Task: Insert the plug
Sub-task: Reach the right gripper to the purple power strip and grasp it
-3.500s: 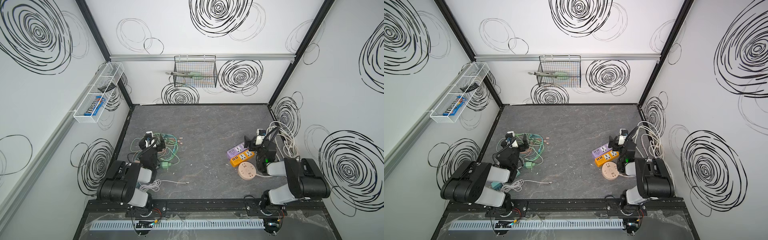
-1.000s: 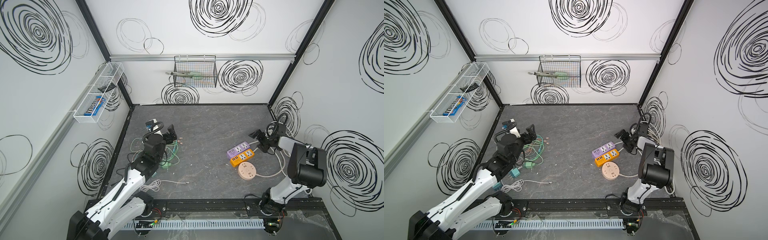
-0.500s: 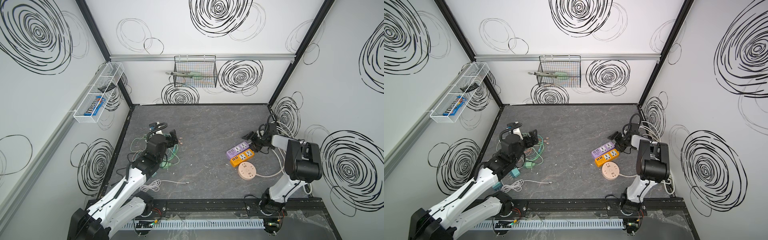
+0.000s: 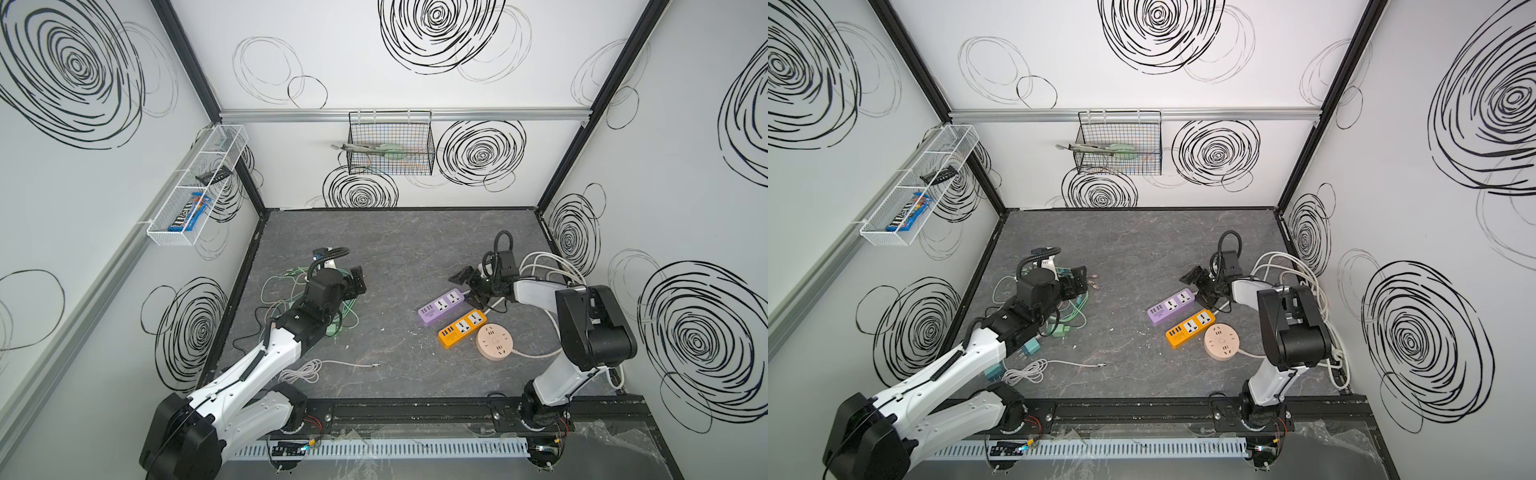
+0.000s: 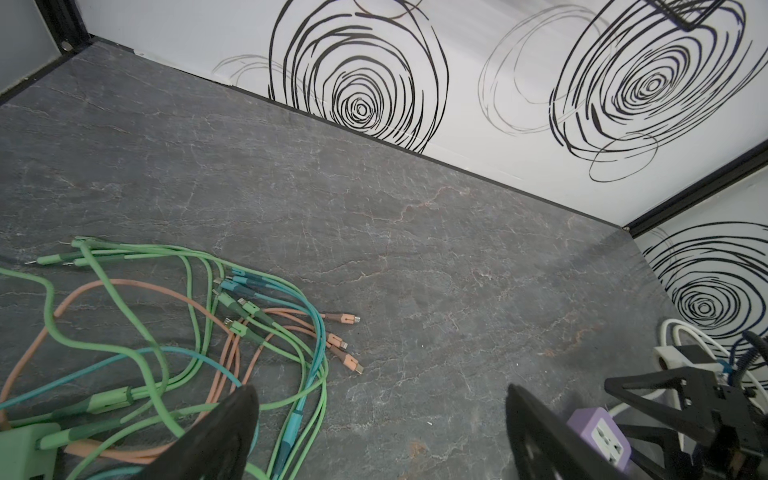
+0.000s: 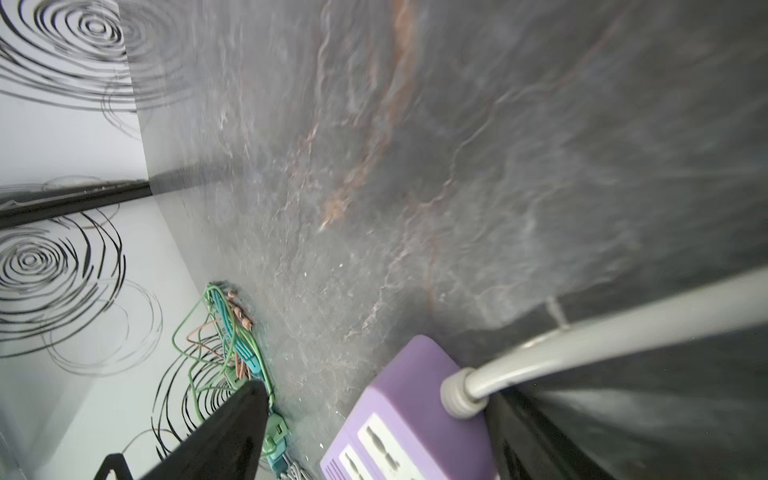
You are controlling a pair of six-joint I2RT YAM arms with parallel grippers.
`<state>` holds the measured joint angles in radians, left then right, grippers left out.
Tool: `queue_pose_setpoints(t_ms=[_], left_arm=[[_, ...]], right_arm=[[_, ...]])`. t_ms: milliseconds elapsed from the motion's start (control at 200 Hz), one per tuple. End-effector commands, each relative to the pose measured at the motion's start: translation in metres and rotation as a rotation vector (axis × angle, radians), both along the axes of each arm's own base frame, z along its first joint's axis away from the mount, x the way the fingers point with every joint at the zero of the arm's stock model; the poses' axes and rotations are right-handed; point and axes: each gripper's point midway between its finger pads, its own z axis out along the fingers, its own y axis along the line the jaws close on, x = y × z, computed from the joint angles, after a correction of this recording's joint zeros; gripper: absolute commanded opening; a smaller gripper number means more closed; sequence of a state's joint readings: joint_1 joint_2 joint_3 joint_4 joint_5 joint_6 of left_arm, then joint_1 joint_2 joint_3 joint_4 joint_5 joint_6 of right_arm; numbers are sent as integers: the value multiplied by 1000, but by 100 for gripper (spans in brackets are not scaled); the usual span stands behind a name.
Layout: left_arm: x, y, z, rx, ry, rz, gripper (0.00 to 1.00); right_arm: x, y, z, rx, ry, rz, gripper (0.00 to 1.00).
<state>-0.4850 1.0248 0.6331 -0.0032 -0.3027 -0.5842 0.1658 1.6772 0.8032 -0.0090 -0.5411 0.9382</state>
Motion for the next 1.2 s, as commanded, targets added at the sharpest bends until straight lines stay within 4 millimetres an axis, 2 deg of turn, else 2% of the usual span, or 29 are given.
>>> queue_pose_setpoints(t_ms=[0,125,280,360,445,535,595,690,816,951,1196], left_arm=[[4,-2,16,-24,-38,8,96],[2,2,20,-13,-47,23,96],[1,12,23,-6,-57,64,96],[-1,16,28,-3,-67,73,96],[-4,21,32,9,-79,87,96],[-6,27,34,0,-90,100,96],[-6,27,36,-24,-98,96,96],[-6,27,38,-48,-104,86,96],[-6,27,38,-66,-101,78,96],[-7,29,36,-67,-99,86,96],[-8,36,29,-60,-83,120,96]], right_arm=[[3,0,14,-63,-57,38,91],[13,-4,51,-211,-242,159,95],[26,-6,100,-464,-514,319,94],[21,9,121,-538,-682,484,90],[3,35,131,-613,-852,724,90],[-12,52,123,-805,-979,963,93],[-20,58,114,-911,-1005,1110,94],[-42,67,97,-896,-987,1402,94],[-62,61,70,-897,-869,1720,91],[-60,49,40,-978,-653,1834,89],[-74,62,17,-901,-612,1933,87]])
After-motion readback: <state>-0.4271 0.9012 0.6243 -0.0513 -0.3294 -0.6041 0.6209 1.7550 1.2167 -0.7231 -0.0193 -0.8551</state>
